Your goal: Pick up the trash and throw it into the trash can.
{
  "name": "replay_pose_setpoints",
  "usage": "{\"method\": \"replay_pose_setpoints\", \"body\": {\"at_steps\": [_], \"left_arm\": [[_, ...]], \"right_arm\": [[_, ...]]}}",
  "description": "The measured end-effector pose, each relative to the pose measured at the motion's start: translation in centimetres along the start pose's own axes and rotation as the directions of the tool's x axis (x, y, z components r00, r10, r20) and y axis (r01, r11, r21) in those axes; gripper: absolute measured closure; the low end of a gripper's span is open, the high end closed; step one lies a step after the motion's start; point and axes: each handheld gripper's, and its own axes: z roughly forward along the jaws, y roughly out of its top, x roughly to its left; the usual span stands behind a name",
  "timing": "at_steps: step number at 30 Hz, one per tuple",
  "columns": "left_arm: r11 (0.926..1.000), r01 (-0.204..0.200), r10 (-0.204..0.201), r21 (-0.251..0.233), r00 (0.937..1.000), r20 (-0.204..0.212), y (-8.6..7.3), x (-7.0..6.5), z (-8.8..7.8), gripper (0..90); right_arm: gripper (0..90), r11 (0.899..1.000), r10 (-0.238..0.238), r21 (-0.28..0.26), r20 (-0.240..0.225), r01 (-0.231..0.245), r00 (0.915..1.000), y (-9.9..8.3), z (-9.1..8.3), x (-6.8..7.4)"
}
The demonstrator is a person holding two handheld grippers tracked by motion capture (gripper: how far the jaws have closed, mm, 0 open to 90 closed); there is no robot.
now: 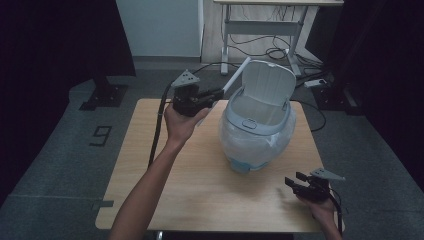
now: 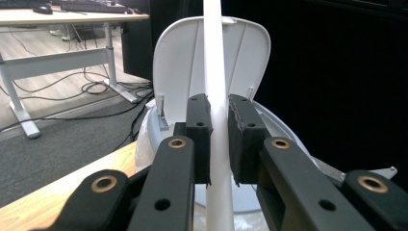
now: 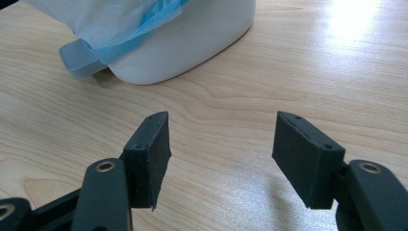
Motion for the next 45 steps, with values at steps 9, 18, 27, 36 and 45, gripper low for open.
{"method": "replay_pose_setpoints", "body": {"at_steps": [9,18,27,36,45], "left_arm": [[0.9999,-0.011,0.011,0.005,0.9999,0.004,1.0,-0.5,1.1,79.9],[0.9997,0.002,-0.002,0.024,1.0,-0.002,1.0,0.1,2.5,79.9],[0.9996,-0.001,0.001,0.027,1.0,-0.001,1.4,0.0,3.9,80.0],[0.9987,-0.005,0.005,0.052,1.0,-0.003,1.7,0.1,5.7,80.0],[0.9988,-0.008,0.007,0.048,1.0,0.004,2.6,-0.3,7.0,79.9]], "right_arm": [[37.7,1.0,0.001,0.0,0.0,-0.001,1.0,0.0,0.0,0.0],[37.7,1.0,-0.004,0.006,0.0,0.004,1.0,-0.1,0.1,0.0],[37.7,1.0,0.003,0.005,0.002,-0.003,1.0,-0.1,0.0,-0.2],[37.7,1.0,0.005,0.002,0.002,-0.005,1.0,-0.1,-0.1,-0.3],[37.7,1.0,0.01,0.005,0.0,-0.01,1.0,-0.2,-0.1,-0.4]]}}
